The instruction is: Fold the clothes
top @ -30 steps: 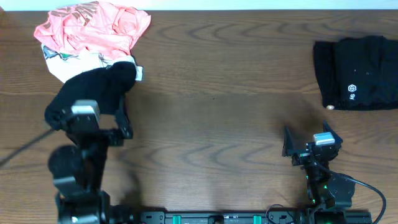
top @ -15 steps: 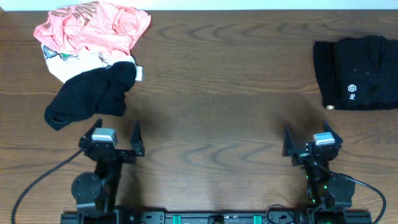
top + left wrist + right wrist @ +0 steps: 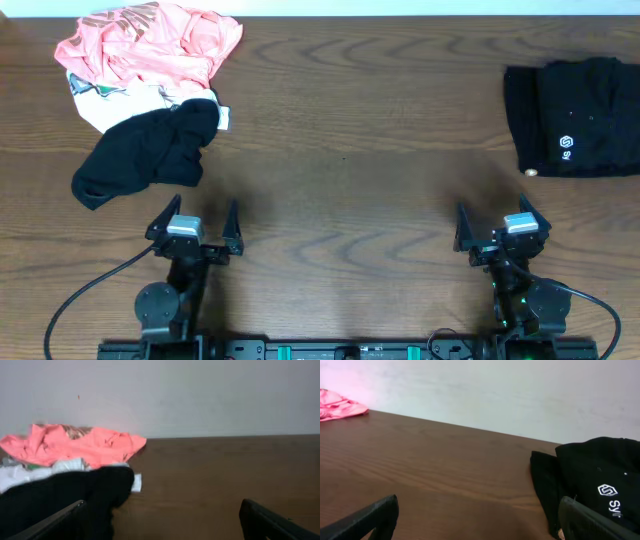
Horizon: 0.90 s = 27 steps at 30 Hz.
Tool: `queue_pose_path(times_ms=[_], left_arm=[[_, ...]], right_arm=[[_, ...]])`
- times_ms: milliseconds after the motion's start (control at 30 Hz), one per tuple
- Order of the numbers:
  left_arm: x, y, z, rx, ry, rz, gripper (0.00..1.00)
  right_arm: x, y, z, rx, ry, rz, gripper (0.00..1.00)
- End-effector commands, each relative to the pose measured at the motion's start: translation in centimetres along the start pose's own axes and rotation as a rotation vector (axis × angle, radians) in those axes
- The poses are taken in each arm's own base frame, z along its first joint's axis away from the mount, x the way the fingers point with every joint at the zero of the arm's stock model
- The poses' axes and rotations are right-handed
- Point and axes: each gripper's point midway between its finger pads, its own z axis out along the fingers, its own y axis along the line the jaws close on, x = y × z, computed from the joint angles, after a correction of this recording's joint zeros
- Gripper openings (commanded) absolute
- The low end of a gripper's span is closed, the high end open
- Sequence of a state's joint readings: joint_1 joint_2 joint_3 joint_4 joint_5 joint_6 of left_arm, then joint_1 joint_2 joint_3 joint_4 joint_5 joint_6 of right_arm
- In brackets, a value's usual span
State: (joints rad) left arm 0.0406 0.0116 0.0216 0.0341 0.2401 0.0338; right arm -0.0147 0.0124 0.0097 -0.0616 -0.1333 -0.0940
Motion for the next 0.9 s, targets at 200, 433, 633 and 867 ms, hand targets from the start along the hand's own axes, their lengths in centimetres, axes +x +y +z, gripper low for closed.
queue_pose_path(times_ms=[200,433,633,867], left_arm=[[2.7,-0.2,0.0,0.010,0.093,-0.005,0.96],[2.7,-0.2,0.0,0.010,0.091,-0.005,0.96],[2.7,-0.2,0.0,0.010,0.091,-0.006,0.96],[2.7,-0.2,0.0,0.010,0.091,-0.005,0.96]], right_arm=[[0.1,0.2,0.0,-0.006,-0.002,0.014,0.99],[0.1,0.2,0.0,-0.006,-0.002,0.014,0.99],[0.1,0.2,0.0,-0.006,-0.002,0.014,0.99],[0.1,0.2,0.0,-0.006,-0.002,0.014,0.99]])
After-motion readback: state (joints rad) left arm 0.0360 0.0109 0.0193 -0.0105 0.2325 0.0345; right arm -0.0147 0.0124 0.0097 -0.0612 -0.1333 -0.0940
